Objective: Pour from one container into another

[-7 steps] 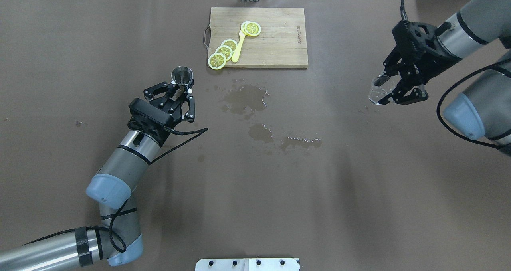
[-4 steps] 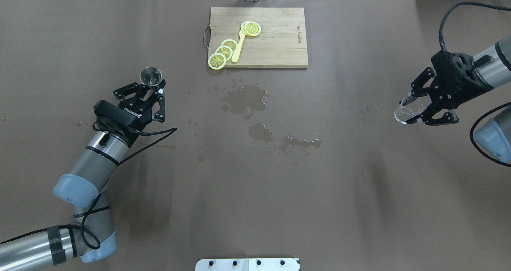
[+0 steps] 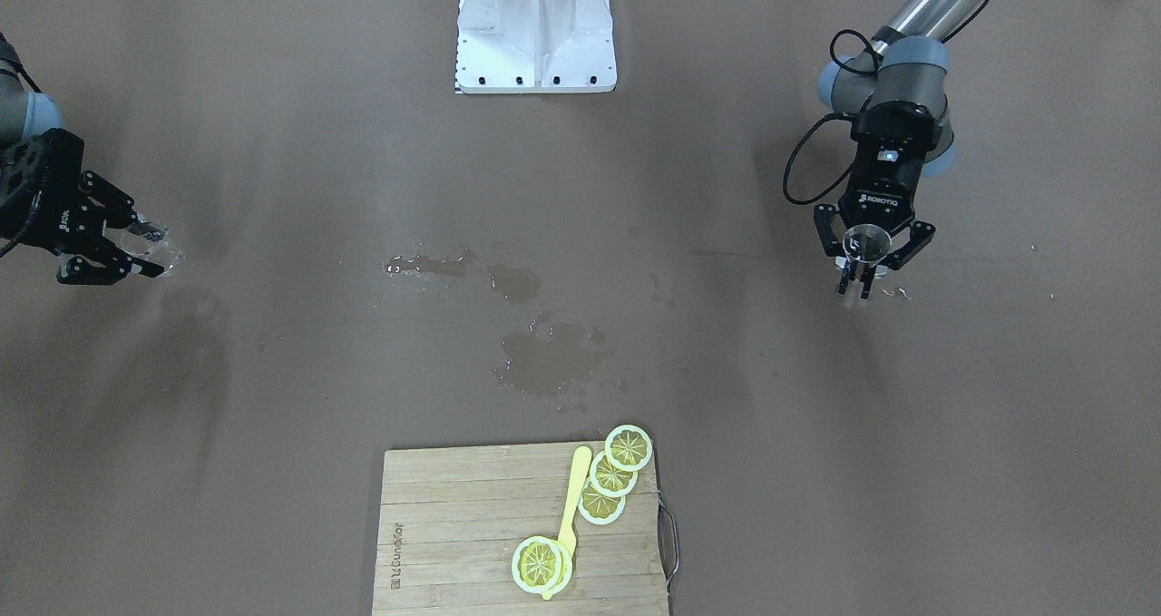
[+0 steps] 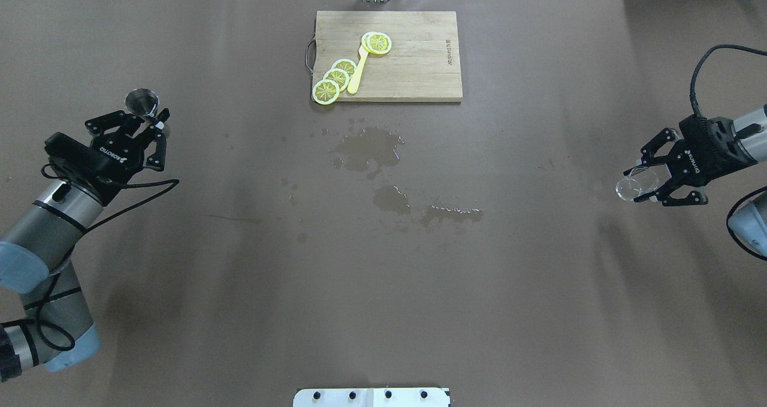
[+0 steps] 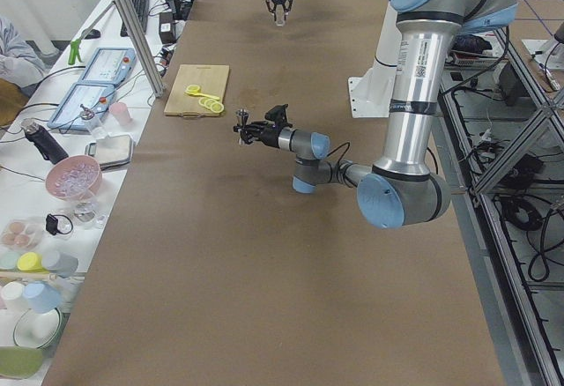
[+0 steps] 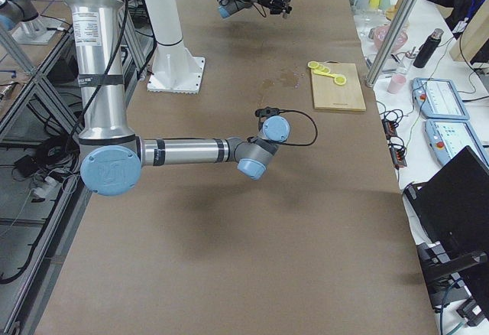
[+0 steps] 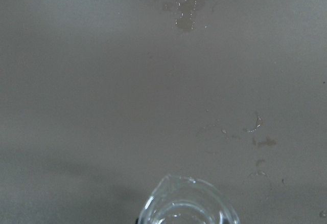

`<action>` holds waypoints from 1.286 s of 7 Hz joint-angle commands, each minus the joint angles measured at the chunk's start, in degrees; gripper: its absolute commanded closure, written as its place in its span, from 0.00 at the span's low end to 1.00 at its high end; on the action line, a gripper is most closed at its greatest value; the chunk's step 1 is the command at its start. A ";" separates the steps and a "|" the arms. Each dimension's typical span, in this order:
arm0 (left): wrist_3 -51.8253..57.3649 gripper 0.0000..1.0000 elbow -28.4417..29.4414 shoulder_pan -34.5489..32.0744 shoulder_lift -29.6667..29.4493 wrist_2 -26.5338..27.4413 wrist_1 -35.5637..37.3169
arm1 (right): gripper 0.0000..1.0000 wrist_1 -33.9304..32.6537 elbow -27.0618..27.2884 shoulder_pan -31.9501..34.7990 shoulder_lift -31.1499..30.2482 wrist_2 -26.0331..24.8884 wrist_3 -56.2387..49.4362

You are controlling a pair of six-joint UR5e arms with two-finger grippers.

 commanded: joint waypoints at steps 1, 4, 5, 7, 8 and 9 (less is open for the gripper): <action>-0.33 1.00 3.77 -1.06 5.33 -0.97 -9.71 | 1.00 4.84 -5.97 0.01 1.99 -0.07 -0.11; -0.41 1.00 5.11 -1.15 11.50 -1.76 -18.38 | 1.00 8.97 -10.73 0.01 3.76 -0.07 -0.11; 0.02 1.00 4.94 -2.20 9.25 -1.67 -18.22 | 1.00 8.98 -10.83 0.01 3.76 -0.15 -0.19; -0.33 1.00 8.01 -1.95 9.92 -0.54 -19.97 | 1.00 9.59 -11.61 0.01 3.93 -0.16 -0.11; -3.46 1.00 8.10 2.67 9.58 8.09 -19.54 | 1.00 9.86 -11.88 0.01 3.94 -0.33 0.24; -8.19 1.00 6.01 13.59 10.36 21.23 -19.10 | 1.00 9.86 -12.06 0.01 3.94 -0.42 0.33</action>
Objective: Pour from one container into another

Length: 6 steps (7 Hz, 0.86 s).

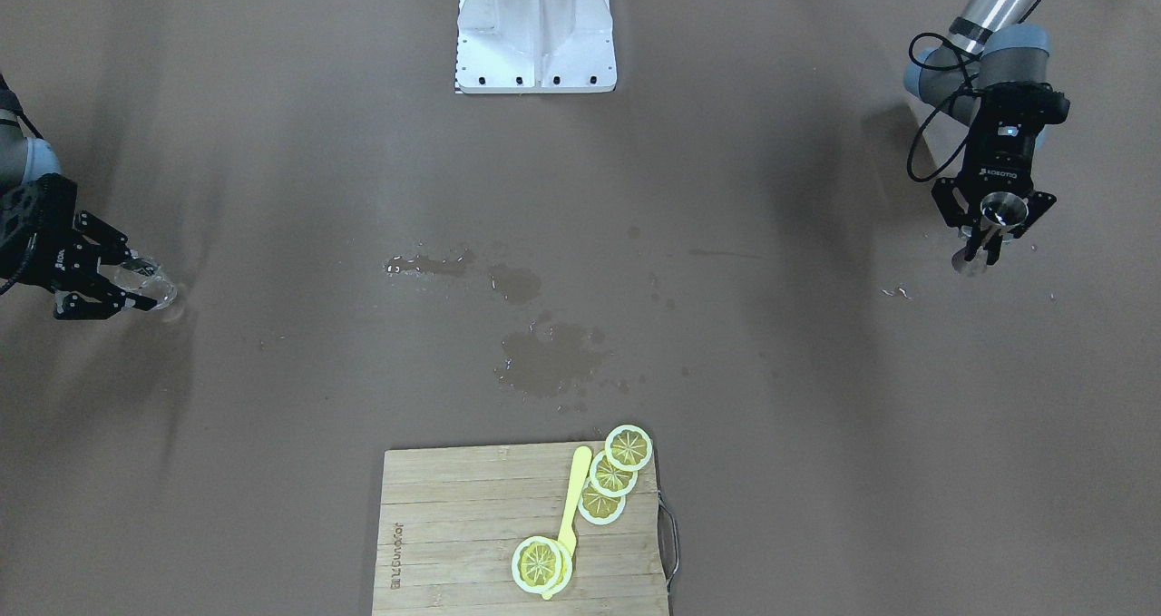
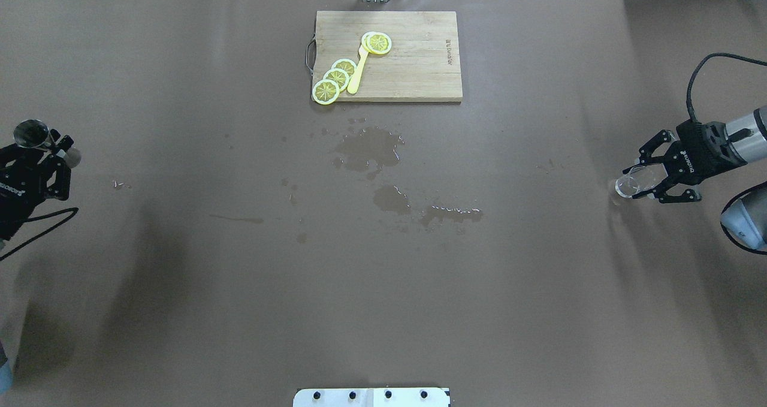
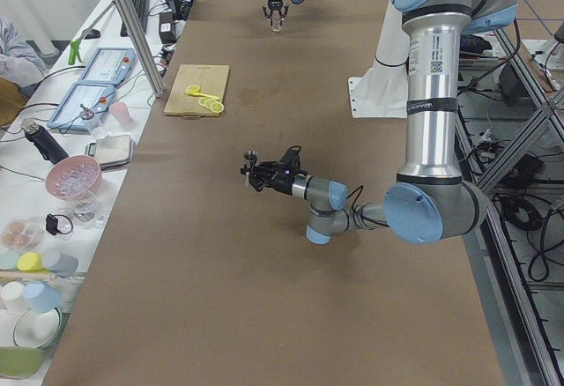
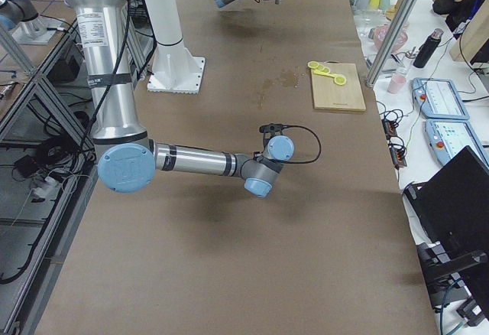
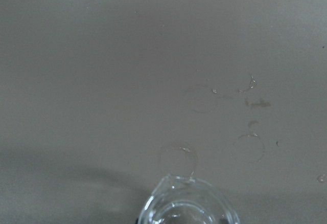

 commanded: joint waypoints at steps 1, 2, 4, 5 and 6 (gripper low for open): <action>-4.80 1.00 -5.05 12.84 4.94 15.94 0.96 | 0.87 0.15 -0.28 0.00 0.11 -0.12 0.61; -7.24 1.00 -10.92 13.31 10.99 15.98 4.10 | 0.50 0.24 -0.28 0.00 0.37 -0.03 2.44; -19.59 1.00 -12.31 14.19 16.22 18.60 10.70 | 0.25 0.24 -0.81 0.00 0.98 -0.12 2.73; -28.01 1.00 -12.12 14.72 17.11 20.10 17.16 | 0.16 0.24 -0.98 0.00 1.08 -0.12 2.73; -36.79 1.00 -12.47 16.46 17.11 24.37 25.84 | 0.12 0.24 -1.07 -0.09 1.25 -0.12 2.73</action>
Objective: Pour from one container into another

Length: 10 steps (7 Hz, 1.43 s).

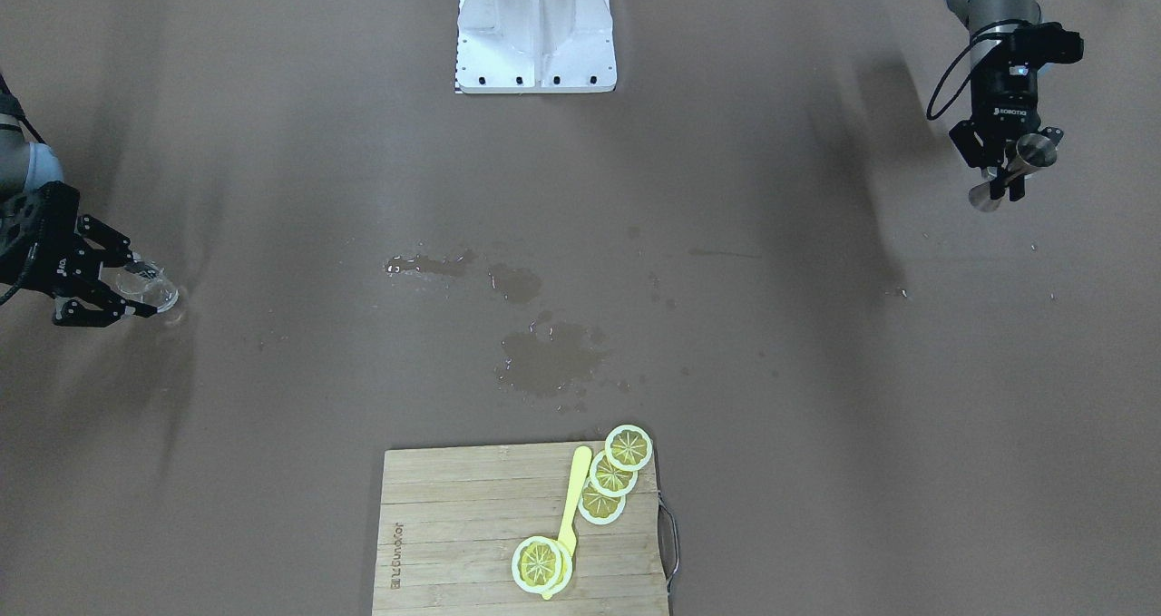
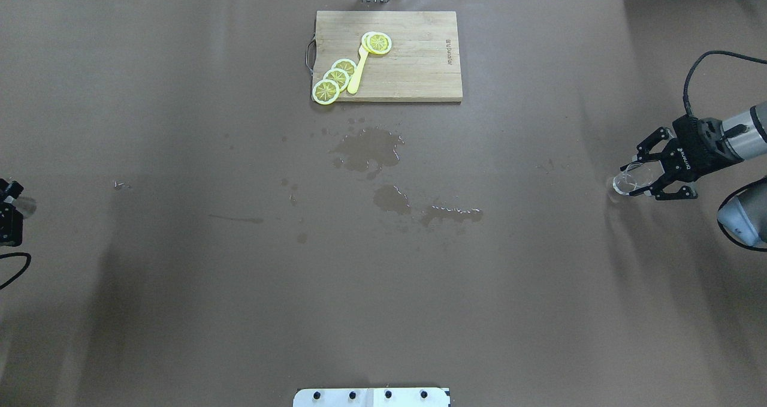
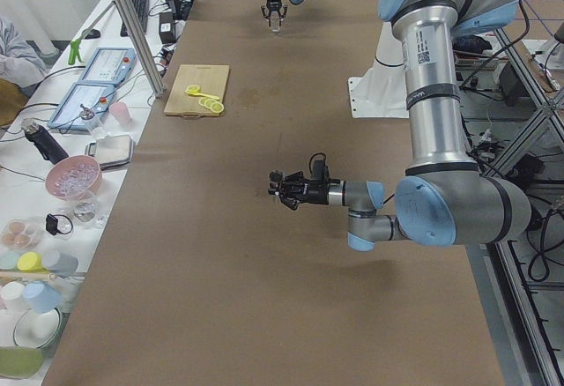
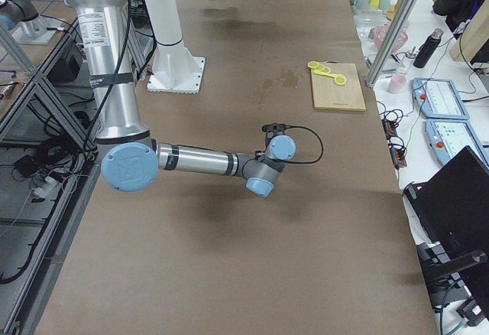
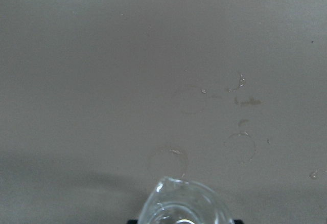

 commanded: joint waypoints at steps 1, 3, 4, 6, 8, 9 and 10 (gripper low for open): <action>-19.29 1.00 -1.20 2.61 0.62 7.27 17.83 | 0.11 0.00 -0.34 0.02 0.65 0.00 0.03; -40.80 1.00 -1.30 4.19 -1.03 10.62 40.39 | 0.11 0.00 -1.39 0.02 1.87 0.00 0.21; -50.66 1.00 -1.29 4.20 -2.26 12.21 49.03 | 0.01 0.00 -1.48 0.02 2.58 0.00 0.82; -52.52 1.00 0.54 4.20 -5.60 13.10 51.58 | 0.01 2.27 -1.40 -0.07 4.07 0.61 6.68; -52.52 1.00 1.25 4.11 -6.75 12.58 51.76 | 0.01 3.78 -1.31 -0.07 4.08 0.88 8.99; -52.52 1.00 1.25 4.11 -6.85 12.57 51.84 | 0.01 3.78 -1.39 -0.07 4.08 0.79 9.00; -52.52 0.92 1.34 4.11 -7.02 12.49 51.85 | 0.01 3.78 -1.40 -0.07 4.08 0.79 9.34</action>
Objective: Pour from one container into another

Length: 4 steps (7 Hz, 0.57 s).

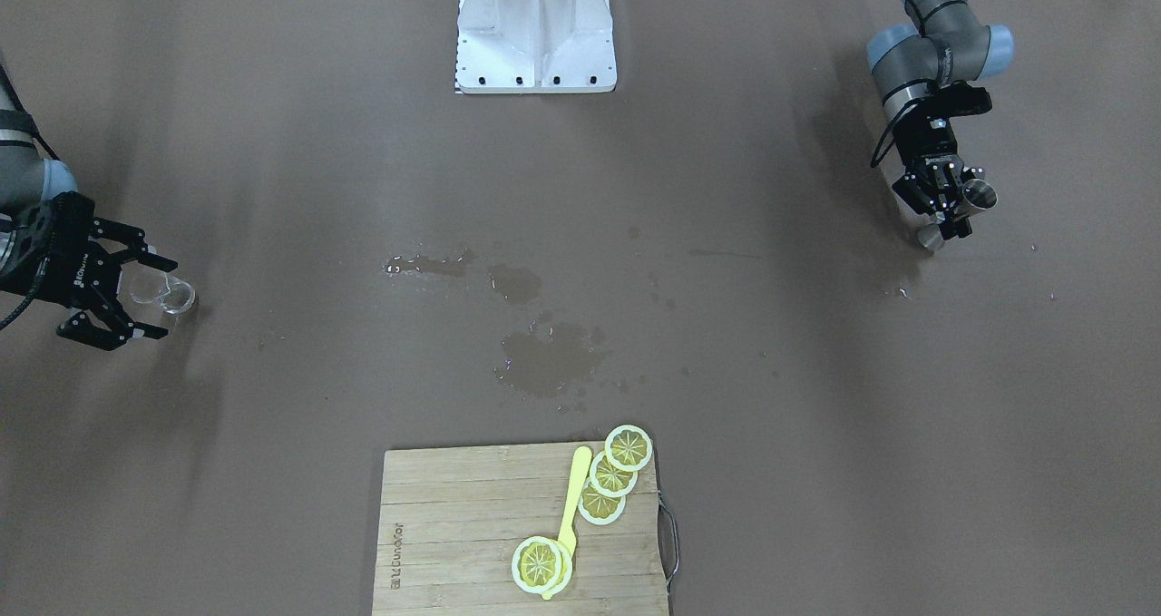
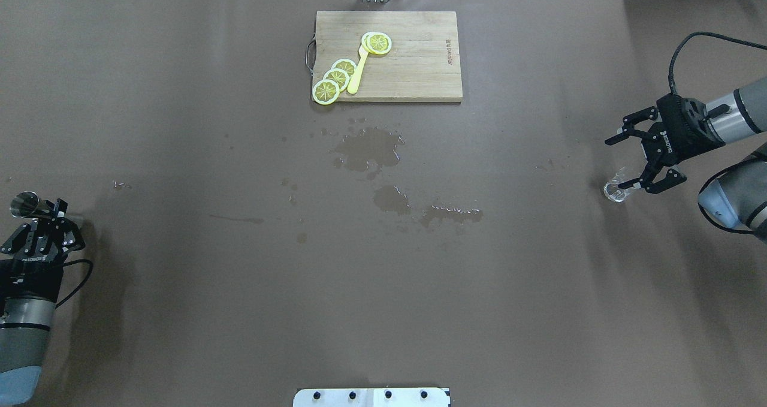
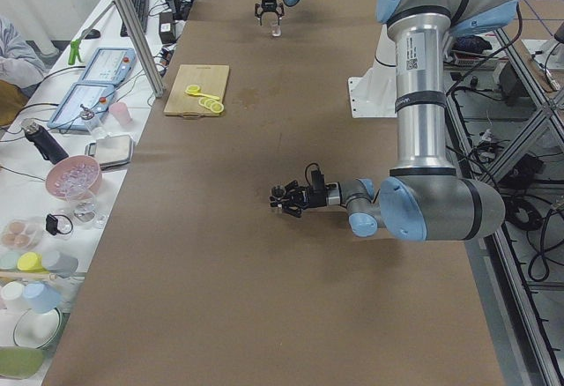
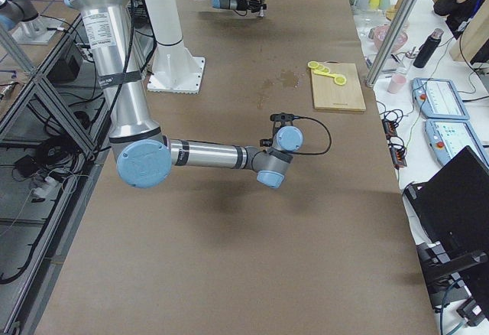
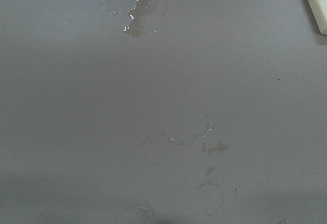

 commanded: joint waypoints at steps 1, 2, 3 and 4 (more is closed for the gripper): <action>-0.01 0.84 0.05 0.00 -0.25 -0.20 0.07 | 0.01 0.08 0.04 -0.01 0.45 0.08 0.58; -0.10 0.70 0.05 0.08 -0.25 -0.20 -0.02 | 0.01 0.16 0.48 -0.01 0.89 0.26 2.49; -0.10 0.11 0.05 0.08 -0.25 -0.64 -0.02 | 0.01 0.77 0.66 -0.01 1.50 0.52 4.60; -0.01 0.01 0.05 0.08 -0.17 -0.29 -0.11 | 0.01 1.74 0.66 0.07 1.77 0.44 6.80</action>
